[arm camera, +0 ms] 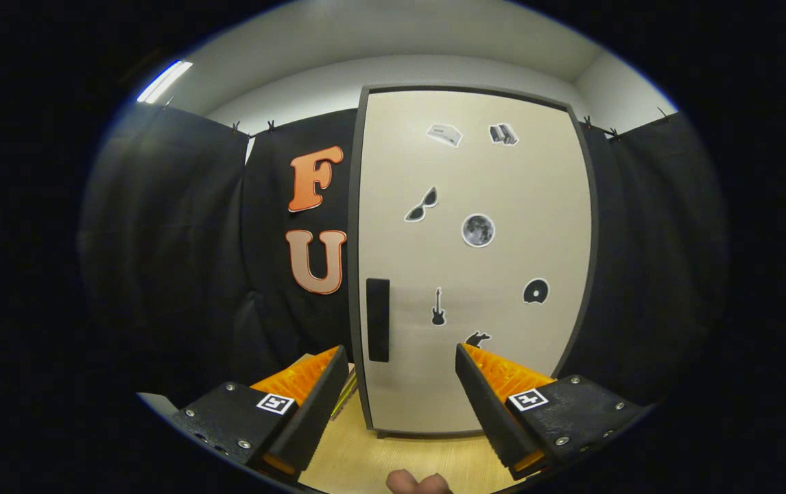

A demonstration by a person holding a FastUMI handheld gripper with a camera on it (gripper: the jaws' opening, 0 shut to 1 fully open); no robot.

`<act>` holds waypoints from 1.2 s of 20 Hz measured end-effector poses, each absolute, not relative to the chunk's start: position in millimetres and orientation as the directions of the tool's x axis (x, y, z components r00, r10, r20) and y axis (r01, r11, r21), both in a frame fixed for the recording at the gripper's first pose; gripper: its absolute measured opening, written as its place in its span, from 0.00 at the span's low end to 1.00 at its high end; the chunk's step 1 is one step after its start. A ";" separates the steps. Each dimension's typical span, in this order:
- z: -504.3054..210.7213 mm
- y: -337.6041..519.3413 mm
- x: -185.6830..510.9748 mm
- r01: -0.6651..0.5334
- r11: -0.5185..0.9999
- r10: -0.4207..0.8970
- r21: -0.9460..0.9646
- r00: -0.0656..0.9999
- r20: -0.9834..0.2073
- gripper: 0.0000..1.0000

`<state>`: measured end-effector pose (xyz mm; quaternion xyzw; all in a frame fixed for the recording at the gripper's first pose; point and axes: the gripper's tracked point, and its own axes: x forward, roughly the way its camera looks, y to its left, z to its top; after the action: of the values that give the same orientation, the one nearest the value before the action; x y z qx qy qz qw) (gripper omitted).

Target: Open the shoe cabinet door, grab the shoes and put them into the shoe cabinet, then close the shoe cabinet door.

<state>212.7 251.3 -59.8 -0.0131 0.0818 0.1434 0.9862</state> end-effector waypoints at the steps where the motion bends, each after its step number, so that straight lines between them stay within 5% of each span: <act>1: -53.8 241.1 203.1 -0.275 0.961 0.271 -0.005 0.950 -0.152 0.98; 14: -6.3 92.9 96.8 -0.219 0.976 0.218 -0.004 0.973 -0.069 0.97; 24: 5.0 59.6 71.4 -0.197 0.980 0.198 0.030 0.979 -0.040 0.97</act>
<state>71.4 59.6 5.0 0.0131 0.0214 0.0995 0.9947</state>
